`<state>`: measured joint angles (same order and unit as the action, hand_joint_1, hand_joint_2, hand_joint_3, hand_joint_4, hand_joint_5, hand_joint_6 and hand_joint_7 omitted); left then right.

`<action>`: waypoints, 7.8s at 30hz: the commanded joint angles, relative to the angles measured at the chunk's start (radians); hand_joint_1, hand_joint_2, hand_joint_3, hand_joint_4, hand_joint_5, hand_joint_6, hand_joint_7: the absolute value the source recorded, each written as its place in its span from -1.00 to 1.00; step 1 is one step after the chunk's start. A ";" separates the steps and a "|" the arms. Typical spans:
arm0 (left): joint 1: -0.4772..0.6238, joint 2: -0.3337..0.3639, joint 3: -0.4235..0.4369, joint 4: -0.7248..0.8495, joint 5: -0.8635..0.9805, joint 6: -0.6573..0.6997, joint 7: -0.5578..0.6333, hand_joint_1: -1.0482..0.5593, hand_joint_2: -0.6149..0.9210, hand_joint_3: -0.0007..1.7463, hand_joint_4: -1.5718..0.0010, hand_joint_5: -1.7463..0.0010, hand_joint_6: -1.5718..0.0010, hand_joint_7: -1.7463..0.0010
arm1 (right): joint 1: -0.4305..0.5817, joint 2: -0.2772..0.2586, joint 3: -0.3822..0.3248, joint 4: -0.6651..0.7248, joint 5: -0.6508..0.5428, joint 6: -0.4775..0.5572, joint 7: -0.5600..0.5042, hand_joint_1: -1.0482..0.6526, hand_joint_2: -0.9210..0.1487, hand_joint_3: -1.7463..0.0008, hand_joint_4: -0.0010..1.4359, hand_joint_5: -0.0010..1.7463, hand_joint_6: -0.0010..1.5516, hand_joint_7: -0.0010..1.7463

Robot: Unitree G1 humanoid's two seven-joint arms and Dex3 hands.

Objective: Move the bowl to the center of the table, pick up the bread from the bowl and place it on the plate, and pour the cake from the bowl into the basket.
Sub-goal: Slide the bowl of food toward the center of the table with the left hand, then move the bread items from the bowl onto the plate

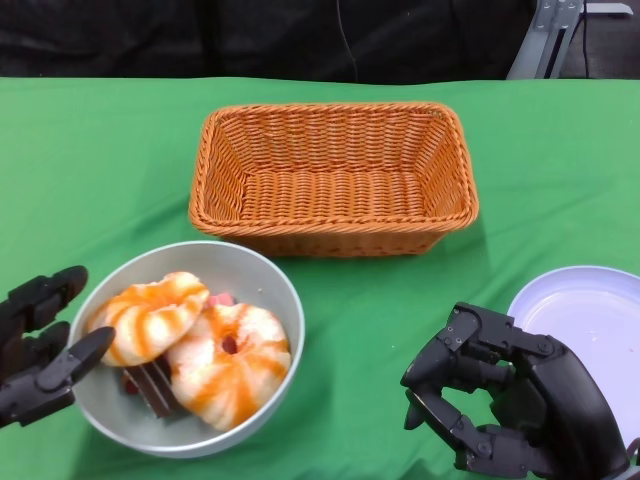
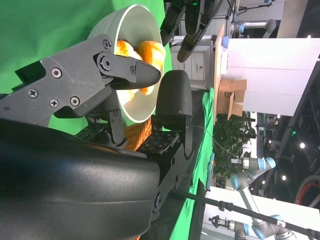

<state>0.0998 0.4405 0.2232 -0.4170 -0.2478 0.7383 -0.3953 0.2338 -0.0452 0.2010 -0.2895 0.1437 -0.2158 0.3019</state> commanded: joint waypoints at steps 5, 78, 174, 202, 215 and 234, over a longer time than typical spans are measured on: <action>0.021 -0.009 -0.037 -0.051 -0.039 0.021 -0.012 -0.48 1.00 -0.40 1.00 1.00 1.00 1.00 | -0.001 -0.004 0.000 -0.003 0.004 -0.004 -0.002 -0.05 -0.49 0.19 0.03 0.64 -0.12 0.40; 0.050 0.060 -0.219 -0.143 -0.123 -0.051 -0.128 -0.50 1.00 -0.44 0.96 0.99 1.00 1.00 | -0.021 0.024 0.021 -0.017 -0.020 -0.047 -0.048 -0.08 -0.67 0.41 0.03 0.65 -0.14 0.42; -0.052 -0.146 -0.009 0.034 -0.120 -0.371 0.048 -0.34 1.00 -0.85 0.47 0.83 0.51 0.90 | -0.021 0.025 0.017 0.009 -0.019 -0.055 -0.035 -0.06 -0.60 0.33 0.03 0.63 -0.12 0.39; -0.135 -0.380 -0.007 0.353 -0.107 -0.869 0.089 0.10 1.00 -0.61 0.10 -0.56 -0.12 0.03 | -0.017 0.016 0.002 0.018 -0.005 -0.054 -0.023 -0.05 -0.60 0.32 0.02 0.65 -0.13 0.41; -0.197 -0.396 -0.008 0.631 -0.095 -1.072 0.053 0.14 1.00 -0.53 0.14 -0.74 0.00 -0.29 | -0.011 0.005 -0.011 0.028 0.004 -0.062 -0.012 -0.03 -0.60 0.32 0.02 0.65 -0.14 0.41; -0.242 -0.414 -0.013 0.770 -0.088 -1.173 0.051 0.13 0.99 -0.57 0.11 -0.74 0.02 -0.37 | -0.110 -0.062 -0.058 0.019 -0.176 -0.204 -0.025 -0.10 -0.72 0.51 -0.04 0.33 -0.09 0.02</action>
<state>-0.1252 0.0233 0.2043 0.3384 -0.3429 -0.4157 -0.3444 0.1762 -0.0678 0.1658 -0.2255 0.0115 -0.3798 0.2790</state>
